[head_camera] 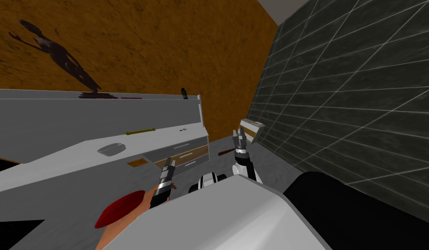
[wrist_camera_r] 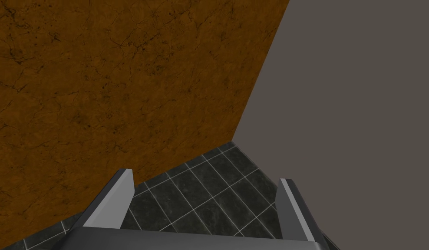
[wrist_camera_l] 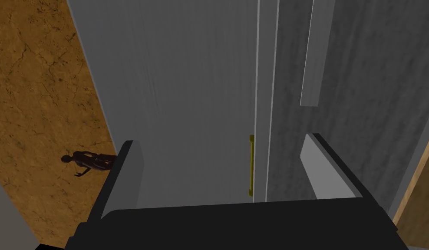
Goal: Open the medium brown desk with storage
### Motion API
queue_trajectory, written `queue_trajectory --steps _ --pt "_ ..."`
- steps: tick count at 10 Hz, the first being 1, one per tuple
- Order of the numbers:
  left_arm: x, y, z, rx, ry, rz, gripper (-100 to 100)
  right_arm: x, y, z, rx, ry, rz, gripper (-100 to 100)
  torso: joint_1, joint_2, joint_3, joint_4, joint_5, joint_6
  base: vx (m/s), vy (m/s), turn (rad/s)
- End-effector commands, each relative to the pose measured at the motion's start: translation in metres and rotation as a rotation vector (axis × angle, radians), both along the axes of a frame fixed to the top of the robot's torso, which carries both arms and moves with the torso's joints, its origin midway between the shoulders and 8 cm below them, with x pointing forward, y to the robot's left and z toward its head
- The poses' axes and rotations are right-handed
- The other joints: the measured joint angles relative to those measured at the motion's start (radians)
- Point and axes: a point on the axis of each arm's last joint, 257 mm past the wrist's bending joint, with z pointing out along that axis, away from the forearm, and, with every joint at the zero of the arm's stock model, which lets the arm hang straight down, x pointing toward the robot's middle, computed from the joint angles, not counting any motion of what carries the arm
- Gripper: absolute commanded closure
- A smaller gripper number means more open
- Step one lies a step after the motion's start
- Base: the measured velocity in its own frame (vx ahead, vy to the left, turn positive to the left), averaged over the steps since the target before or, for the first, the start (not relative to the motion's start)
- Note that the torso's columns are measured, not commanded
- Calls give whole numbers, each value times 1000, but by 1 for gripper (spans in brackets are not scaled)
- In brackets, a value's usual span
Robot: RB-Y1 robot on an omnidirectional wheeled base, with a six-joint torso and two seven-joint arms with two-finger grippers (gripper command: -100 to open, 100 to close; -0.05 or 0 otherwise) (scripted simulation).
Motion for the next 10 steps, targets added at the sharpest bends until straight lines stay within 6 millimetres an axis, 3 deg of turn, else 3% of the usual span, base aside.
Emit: queue_trajectory --steps 1,6,9,10 --pt "-7 6 -30 -11 60 18 -100 0 0 0 0 0 0 0 1 -3 -2 -1 0 0 273 85 10" --pt "-21 4 -74 -53 144 49 -100 0 0 0 0 0 0 0 -4 5 3 1 -1 0 213 82 18" --pt "-28 -8 -92 -103 175 68 -100 0 0 0 0 0 0 0 -3 6 4 2 -1 0 109 56 14" --pt "-26 -3 -89 -90 168 63 -100 0 0 0 0 0 0 0 -2 4 2 1 -1 0 50 28 1"
